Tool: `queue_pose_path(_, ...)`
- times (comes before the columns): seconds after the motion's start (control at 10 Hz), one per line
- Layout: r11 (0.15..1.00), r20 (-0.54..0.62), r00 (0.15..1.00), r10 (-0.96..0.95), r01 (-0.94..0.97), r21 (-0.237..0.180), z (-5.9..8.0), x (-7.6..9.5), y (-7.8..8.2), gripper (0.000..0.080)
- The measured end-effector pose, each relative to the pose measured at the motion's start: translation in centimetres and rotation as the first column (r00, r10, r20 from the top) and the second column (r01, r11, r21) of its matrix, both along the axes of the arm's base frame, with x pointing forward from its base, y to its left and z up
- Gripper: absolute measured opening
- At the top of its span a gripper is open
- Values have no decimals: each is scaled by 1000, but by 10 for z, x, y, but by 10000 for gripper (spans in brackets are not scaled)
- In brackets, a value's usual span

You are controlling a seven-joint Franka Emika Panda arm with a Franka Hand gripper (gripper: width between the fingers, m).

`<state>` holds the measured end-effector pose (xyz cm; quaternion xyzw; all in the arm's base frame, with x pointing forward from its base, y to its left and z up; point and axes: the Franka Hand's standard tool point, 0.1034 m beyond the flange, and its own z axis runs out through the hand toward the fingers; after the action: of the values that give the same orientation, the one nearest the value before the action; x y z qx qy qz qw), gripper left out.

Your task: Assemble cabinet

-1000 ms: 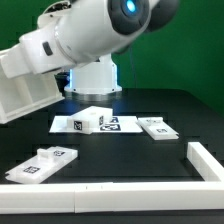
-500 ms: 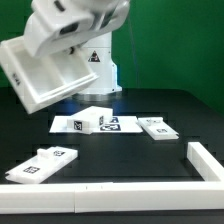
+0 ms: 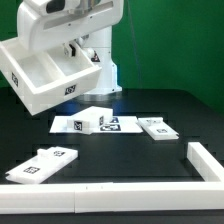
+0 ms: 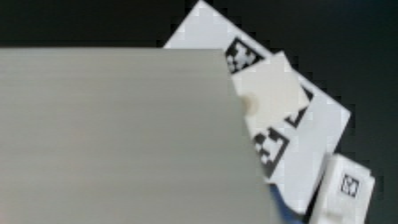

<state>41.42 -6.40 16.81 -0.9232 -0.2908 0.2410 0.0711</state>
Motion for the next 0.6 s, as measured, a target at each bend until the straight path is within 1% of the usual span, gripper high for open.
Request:
queue_pose_path(0.1, 997, 42, 999, -29, 26, 73, -3, 5, 18, 31)
queue_pose_path(0.2, 984, 127, 988, -84, 62, 164, -10, 21, 44, 31)
queue_pose_path(0.3, 975, 172, 976, -137, 101, 200, -17, 28, 59, 31)
queue_pose_path(0.4, 958, 233, 952, -197, 137, 250, -24, 34, 68, 31)
queue_pose_path(0.5, 957, 239, 950, -201, 138, 256, -25, 29, 64, 31)
queue_pose_path(0.6, 957, 235, 950, -204, 142, 254, -25, 29, 64, 31)
